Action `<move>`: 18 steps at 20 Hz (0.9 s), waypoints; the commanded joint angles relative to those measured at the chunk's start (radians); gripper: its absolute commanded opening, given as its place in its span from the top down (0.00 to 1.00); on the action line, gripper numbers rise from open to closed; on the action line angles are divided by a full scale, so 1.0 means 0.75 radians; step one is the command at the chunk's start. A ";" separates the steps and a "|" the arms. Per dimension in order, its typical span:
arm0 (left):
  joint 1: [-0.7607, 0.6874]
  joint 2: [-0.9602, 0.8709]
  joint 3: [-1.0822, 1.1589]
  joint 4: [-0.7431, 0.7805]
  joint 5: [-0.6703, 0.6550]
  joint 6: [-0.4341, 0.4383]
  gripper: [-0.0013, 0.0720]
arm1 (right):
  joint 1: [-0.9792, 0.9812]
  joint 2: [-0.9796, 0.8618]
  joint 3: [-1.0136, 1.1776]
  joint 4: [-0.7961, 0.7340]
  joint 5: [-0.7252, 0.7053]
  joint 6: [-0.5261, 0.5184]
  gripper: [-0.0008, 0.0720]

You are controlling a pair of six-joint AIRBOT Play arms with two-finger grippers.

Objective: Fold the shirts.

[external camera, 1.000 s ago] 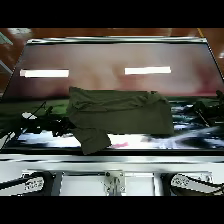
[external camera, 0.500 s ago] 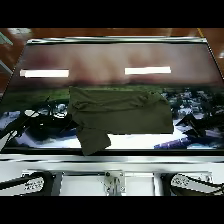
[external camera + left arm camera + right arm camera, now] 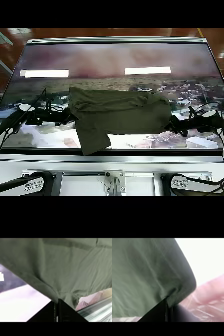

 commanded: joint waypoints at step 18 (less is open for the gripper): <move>0.114 0.902 1.751 0.711 -0.008 -0.306 0.94 | 0.079 1.218 1.503 -0.386 0.173 0.179 0.90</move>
